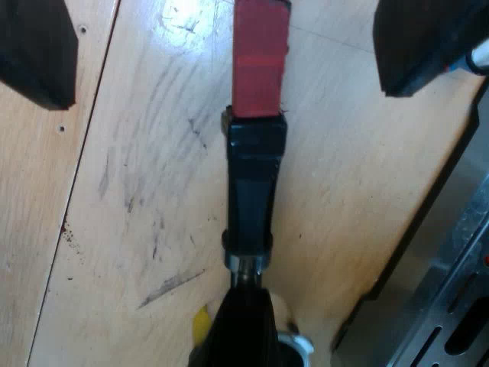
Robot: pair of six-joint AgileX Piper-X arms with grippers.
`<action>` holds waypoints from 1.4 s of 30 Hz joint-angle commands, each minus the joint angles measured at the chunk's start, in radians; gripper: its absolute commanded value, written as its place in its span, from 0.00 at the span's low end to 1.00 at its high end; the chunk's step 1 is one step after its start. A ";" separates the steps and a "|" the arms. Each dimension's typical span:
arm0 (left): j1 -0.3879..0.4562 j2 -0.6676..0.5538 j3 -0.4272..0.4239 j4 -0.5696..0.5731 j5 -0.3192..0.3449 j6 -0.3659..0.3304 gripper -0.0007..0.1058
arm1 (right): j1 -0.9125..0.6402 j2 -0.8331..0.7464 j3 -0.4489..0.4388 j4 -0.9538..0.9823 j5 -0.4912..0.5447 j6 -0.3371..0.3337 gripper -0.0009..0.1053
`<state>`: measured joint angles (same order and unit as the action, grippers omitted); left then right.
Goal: Put the handle in the coffee machine
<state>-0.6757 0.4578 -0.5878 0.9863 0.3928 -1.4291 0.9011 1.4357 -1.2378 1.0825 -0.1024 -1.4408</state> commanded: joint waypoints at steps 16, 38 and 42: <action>-0.004 0.001 0.064 -0.140 0.008 0.020 0.76 | 0.000 -0.141 -0.005 0.007 -0.015 0.028 0.01; -0.004 0.269 0.126 -0.288 0.090 0.070 0.76 | 0.000 -0.142 -0.005 0.007 -0.045 0.016 0.01; -0.004 0.274 0.126 -0.295 0.090 0.070 0.76 | 0.000 -0.142 -0.005 0.007 -0.045 0.016 0.01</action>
<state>-0.6757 0.7356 -0.4598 0.7032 0.4768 -1.3620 0.9011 1.3073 -1.2340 1.0956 -0.1281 -1.4162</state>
